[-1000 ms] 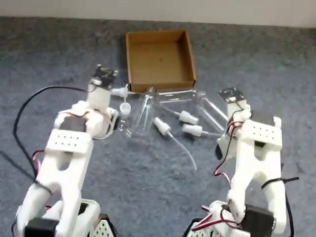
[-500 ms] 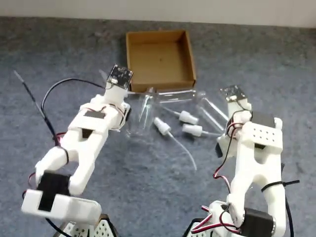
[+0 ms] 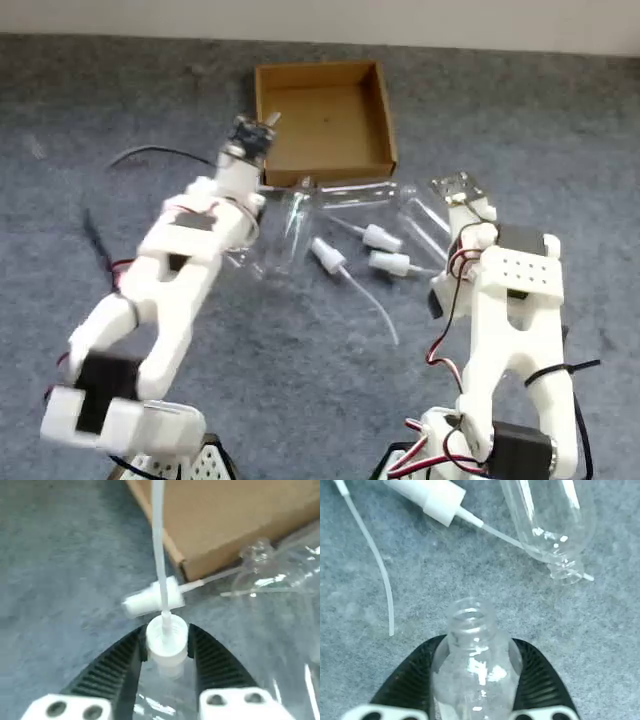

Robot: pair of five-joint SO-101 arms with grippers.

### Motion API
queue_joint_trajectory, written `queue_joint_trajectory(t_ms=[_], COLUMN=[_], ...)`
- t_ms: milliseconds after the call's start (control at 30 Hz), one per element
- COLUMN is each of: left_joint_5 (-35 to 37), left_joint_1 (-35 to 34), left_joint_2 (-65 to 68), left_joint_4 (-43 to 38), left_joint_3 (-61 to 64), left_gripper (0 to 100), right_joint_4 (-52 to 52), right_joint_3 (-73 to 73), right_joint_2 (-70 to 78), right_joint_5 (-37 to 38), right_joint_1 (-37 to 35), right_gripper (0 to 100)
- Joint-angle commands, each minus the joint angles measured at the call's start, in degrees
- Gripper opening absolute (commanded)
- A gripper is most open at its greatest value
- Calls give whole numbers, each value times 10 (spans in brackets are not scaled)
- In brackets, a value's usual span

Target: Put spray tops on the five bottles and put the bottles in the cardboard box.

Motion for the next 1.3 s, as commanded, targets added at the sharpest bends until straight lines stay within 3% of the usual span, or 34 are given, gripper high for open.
queue_joint_trajectory(t_ms=[0,133,233,467,600,767,967,1100,1267], left_joint_5=[4,-1,-66,-366,-444,-491,-593,-602,-600], left_joint_1=[-36,-66,-76,-34,-26,-18,-43,-69,-104], left_joint_2=[-129,-235,-293,-283,-240,-175,-133,-144,-182], left_joint_4=[95,235,331,512,511,425,368,341,381], left_joint_3=[-24,-25,-24,-3,47,95,95,88,42], left_gripper=[4,4,4,4,4,6,152,133,119], right_joint_4=[4,7,8,9,7,7,7,7,5], right_joint_3=[-1,-1,-1,20,35,38,38,38,38], right_joint_2=[-26,-26,-29,-30,-30,-30,-30,-30,-30], right_joint_5=[-8,-8,-9,-39,-62,-66,-66,-65,-65], right_joint_1=[-6,-6,-6,-39,-79,-82,-82,-82,-83], right_gripper=[5,5,5,5,5,5,5,5,5])
